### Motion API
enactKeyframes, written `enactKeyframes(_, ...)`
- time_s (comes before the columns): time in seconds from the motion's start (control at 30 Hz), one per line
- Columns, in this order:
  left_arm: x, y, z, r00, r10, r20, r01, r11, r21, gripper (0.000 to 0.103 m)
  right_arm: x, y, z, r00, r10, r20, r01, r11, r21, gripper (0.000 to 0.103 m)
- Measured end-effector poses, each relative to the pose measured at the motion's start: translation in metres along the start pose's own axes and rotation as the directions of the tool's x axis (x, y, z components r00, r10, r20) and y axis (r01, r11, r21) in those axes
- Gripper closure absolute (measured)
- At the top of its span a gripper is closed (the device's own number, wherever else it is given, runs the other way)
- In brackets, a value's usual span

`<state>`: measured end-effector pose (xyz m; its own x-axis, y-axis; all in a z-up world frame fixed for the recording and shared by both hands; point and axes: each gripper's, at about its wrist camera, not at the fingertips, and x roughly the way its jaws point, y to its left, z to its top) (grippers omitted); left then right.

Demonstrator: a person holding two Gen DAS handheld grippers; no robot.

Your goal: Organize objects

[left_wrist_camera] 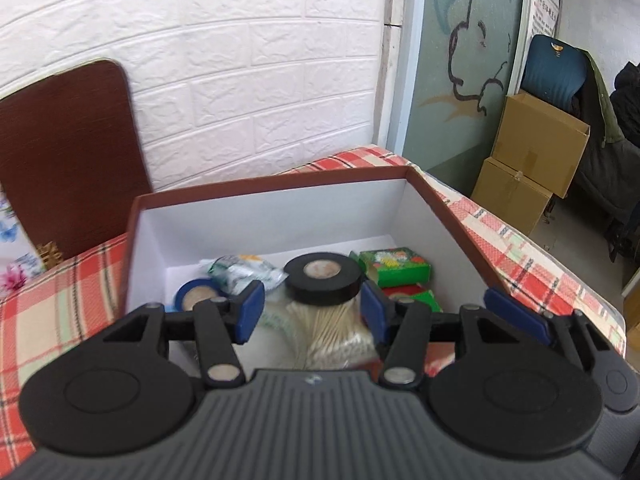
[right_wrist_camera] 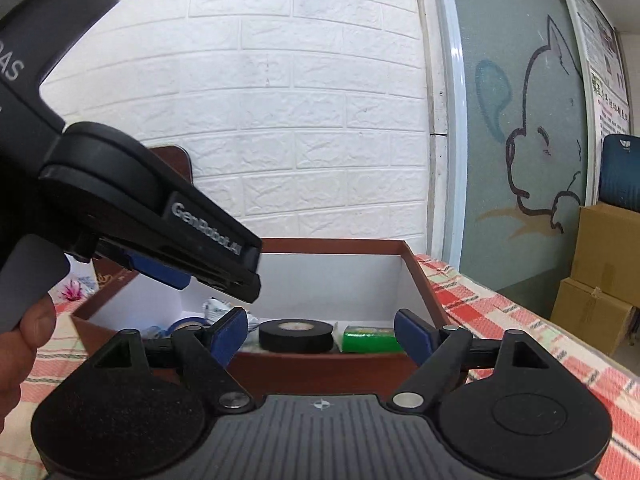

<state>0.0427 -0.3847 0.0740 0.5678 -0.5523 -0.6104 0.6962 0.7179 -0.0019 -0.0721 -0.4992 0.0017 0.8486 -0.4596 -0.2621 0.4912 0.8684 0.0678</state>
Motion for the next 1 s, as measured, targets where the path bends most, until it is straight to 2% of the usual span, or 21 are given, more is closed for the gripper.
enactKeyframes(0.17,-0.019,0.007,-0.015,0.999,0.048,-0.007,-0.047,0.999,0.006,0.047,-0.034,0.01,-0.01,1.0,0.005,-0.015,-0.004,0.998,0.061,0.023)
enactKeyframes(0.4,-0.041,0.019,-0.04,0.995,0.093,-0.017,-0.093,0.996,0.001,0.047,-0.058,0.008,-0.024,0.998,0.028,-0.057,-0.019,0.989,0.145,0.023)
enactKeyframes(0.53,-0.054,0.028,-0.054,0.992,0.127,-0.012,-0.127,0.992,-0.005,0.041,-0.072,0.009,-0.029,0.996,0.048,-0.079,-0.032,0.981,0.191,0.023)
enactKeyframes(0.73,-0.074,0.041,-0.078,0.984,0.175,-0.014,-0.175,0.984,-0.013,0.038,-0.086,0.022,-0.034,0.989,0.101,-0.105,-0.079,0.976,0.203,0.023)
enactKeyframes(1.0,-0.093,0.06,-0.115,0.972,0.227,-0.058,-0.229,0.973,-0.036,0.033,-0.105,0.045,-0.037,0.981,0.157,-0.114,-0.129,0.967,0.221,0.022)
